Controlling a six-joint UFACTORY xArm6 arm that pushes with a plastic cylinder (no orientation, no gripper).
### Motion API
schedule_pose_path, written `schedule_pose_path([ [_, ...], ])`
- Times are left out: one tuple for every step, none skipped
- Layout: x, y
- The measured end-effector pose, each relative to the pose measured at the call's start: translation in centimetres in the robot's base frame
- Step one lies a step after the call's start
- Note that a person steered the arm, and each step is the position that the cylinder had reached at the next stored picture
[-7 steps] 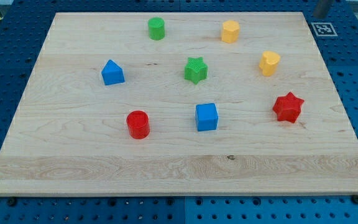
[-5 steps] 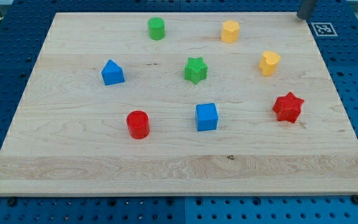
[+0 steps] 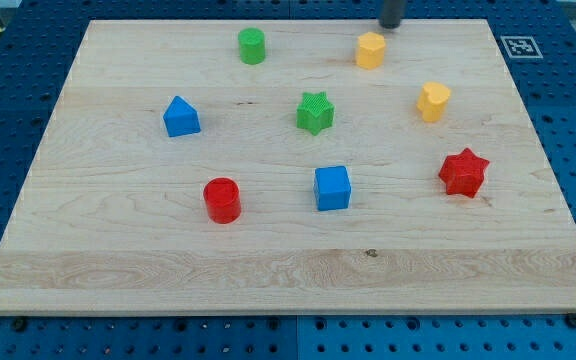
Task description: Push the green circle closer to the green star
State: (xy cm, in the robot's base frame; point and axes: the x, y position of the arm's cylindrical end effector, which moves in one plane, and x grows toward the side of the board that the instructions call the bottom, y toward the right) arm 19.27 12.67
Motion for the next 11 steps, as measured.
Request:
schedule_pose_path([
  [-0.1,-2.9],
  [-0.1,-6.8],
  [0.0,-11.8],
  [0.0,-16.2],
  [1.8,-17.3],
  [5.2,-16.6],
  [8.6,-15.5],
  [10.9,-15.8],
  [9.4,-19.8],
  [8.6,-24.1],
  [8.5,-27.2],
])
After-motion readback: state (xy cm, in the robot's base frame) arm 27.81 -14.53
